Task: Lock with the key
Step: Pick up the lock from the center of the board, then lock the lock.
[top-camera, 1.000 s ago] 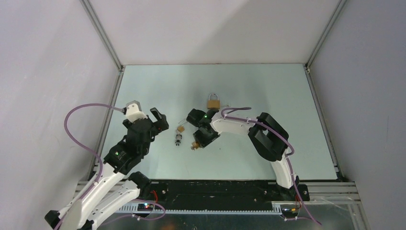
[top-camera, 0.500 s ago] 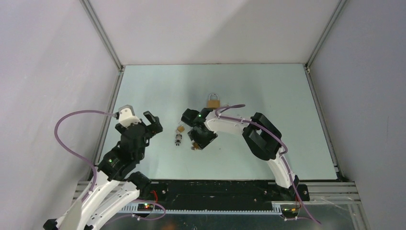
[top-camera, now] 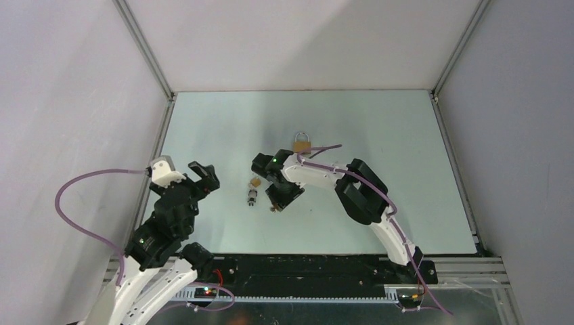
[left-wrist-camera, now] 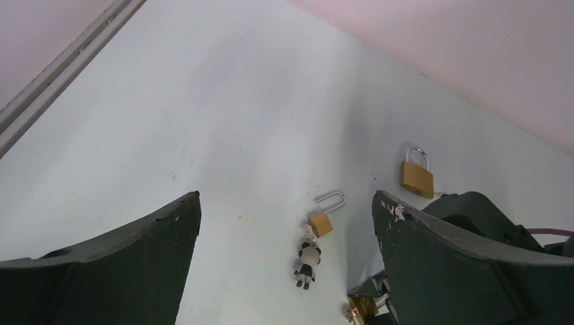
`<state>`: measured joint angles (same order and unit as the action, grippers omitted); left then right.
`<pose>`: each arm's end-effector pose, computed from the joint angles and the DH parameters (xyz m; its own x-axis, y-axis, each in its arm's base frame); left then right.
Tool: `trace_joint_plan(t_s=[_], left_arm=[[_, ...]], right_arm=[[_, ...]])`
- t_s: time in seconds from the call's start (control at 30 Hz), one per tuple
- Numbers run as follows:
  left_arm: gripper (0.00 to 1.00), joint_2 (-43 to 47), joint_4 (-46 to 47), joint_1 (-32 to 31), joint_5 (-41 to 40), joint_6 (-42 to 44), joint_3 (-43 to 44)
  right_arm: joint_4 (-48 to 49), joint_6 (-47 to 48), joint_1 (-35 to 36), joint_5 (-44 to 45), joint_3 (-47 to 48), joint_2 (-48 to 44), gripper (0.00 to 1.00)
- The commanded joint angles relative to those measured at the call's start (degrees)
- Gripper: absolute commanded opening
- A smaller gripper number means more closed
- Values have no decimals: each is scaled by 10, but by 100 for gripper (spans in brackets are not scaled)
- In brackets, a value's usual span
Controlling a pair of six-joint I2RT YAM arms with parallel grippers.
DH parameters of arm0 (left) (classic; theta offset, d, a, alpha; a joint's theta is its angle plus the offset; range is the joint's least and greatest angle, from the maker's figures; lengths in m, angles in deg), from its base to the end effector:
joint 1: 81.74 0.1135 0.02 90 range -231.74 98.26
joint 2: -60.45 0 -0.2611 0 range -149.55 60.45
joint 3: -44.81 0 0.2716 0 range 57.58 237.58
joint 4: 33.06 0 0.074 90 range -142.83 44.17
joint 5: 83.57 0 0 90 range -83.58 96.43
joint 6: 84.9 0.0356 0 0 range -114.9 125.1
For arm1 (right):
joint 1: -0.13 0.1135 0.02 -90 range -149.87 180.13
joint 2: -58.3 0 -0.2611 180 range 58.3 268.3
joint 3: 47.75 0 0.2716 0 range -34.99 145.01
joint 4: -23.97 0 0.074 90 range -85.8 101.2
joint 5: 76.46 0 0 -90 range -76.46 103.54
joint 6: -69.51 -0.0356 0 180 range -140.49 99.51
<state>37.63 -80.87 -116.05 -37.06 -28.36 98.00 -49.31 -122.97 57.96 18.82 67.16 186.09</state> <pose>0.1038 -0.0411 0.3222 -0.1330 -0.3935 -0.9096 -0.2478 0.9019 -0.3539 0.2435 0.3809 0.1501 -0.7050 0.7053 -0.0752 0.7001 0.7089 0.0852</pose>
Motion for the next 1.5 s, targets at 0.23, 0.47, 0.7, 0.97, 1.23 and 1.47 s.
trace_joint_plan(t_s=[0.23,0.47,0.7,0.97,1.23,1.47], left_arm=[[100,29,-16,4,12,-2,23],[100,-5,-14,4,124,-34,-8],[100,-40,-1,4,208,-44,-15],[99,-73,170,3,435,-5,-55],[99,-131,295,3,544,32,-76],[90,-169,334,2,531,35,-75]], right_arm=[[-38,-23,6,71,21,7,12],[-19,-9,13,140,4,-84,9],[62,11,2,176,-103,-226,9],[140,48,-19,130,-169,-326,8],[200,70,-35,56,-215,-398,9],[227,71,-44,-10,-233,-421,9]])
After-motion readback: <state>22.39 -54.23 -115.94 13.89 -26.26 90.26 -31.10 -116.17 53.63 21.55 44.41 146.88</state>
